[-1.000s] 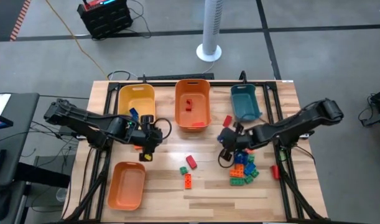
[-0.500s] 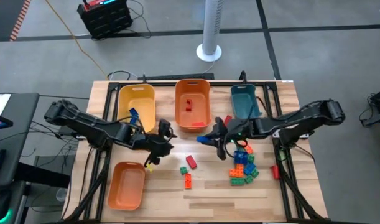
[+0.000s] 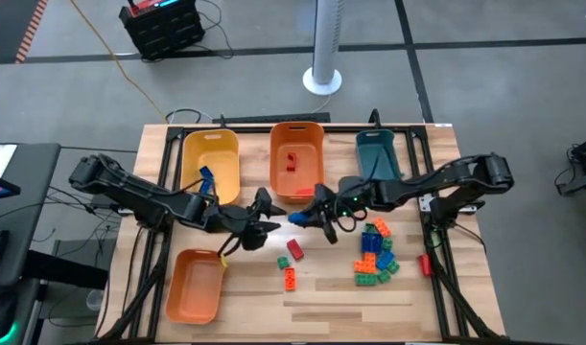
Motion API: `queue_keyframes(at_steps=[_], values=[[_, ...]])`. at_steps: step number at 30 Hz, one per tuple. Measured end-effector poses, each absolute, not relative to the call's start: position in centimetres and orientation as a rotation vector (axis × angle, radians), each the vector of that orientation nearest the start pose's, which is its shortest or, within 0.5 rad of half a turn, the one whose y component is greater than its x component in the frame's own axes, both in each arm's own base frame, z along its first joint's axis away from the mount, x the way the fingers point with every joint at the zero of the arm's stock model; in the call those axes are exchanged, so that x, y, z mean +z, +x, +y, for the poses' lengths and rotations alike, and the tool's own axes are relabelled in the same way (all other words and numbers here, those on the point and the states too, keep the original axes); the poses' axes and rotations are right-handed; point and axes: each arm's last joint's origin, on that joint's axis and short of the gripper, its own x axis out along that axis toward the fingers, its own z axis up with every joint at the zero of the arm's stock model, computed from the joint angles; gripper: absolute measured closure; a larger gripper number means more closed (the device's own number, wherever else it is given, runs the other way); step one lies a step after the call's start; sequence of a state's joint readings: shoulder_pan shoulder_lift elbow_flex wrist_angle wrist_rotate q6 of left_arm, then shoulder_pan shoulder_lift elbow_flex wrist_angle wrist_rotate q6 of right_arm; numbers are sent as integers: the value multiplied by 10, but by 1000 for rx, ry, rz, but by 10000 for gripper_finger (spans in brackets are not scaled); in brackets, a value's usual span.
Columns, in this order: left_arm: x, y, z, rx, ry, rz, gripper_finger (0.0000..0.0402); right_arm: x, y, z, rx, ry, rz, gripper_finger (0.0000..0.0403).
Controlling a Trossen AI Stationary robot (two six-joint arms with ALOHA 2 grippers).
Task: Sort blocks
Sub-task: Put the blue game piece into the yellow bin
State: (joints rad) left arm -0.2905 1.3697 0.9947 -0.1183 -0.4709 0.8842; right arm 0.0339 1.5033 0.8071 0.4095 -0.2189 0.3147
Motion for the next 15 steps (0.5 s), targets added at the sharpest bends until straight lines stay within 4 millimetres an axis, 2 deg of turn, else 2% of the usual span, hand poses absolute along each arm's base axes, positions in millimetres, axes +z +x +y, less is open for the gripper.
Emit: queue_keyframes(at_steps=[3, 7, 15], values=[[273, 299, -76, -69, 1055, 530, 167, 234, 329, 19, 242, 339, 322, 315], [264, 308, -78, -50, 1067, 540, 147, 231, 337, 21, 253, 327, 387, 315], [269, 311, -79, -17, 1054, 494, 133, 234, 342, 21, 251, 318, 389, 316]])
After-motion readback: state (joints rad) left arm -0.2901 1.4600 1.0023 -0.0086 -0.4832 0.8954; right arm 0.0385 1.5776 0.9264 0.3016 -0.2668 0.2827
